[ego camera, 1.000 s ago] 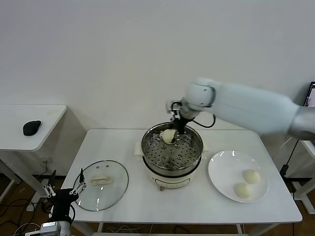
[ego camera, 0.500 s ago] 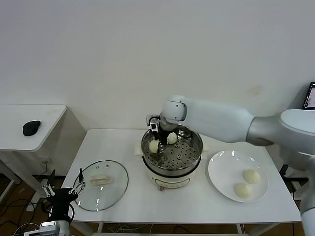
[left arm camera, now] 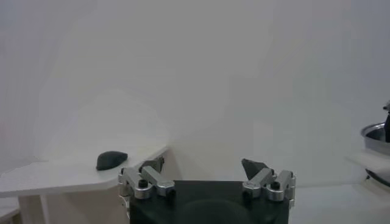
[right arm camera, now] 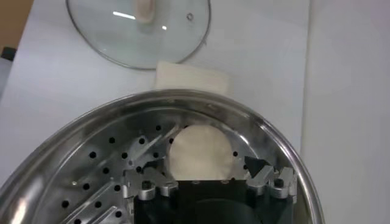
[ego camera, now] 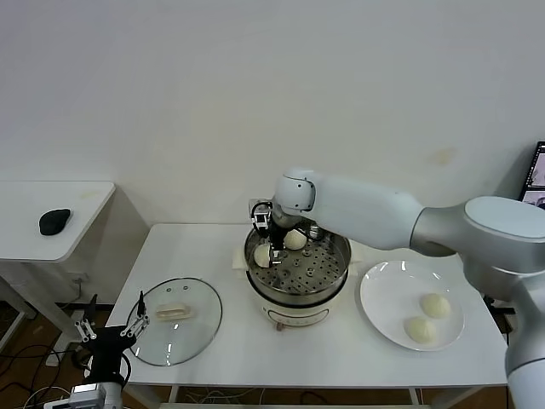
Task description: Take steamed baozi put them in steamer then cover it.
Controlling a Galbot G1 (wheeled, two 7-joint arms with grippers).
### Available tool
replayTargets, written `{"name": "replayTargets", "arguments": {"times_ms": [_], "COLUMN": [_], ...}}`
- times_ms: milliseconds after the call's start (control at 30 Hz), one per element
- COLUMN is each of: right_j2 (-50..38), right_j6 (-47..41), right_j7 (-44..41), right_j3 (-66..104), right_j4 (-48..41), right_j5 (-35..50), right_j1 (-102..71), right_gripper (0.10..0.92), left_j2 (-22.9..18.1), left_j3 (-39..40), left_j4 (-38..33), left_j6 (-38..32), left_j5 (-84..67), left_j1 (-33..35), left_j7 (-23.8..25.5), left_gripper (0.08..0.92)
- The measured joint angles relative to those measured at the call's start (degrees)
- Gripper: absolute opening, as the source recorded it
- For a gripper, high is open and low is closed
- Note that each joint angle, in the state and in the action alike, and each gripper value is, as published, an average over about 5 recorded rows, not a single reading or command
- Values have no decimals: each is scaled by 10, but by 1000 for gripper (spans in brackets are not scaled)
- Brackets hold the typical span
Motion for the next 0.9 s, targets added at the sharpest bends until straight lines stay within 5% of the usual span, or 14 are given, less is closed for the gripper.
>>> {"name": "replayTargets", "arguments": {"times_ms": [900], "right_j2": [-419], "right_j6": [116], "right_j7": [-122], "right_j3": [6], "right_j4": [230], "right_j5": [-146], "right_j1": [30], "right_gripper": [823], "left_j2": [9], "left_j3": [8], "left_j4": [1], "left_j6": [3], "left_j5": [5], "left_j1": [9], "left_j7": [3], "left_gripper": [823]}}
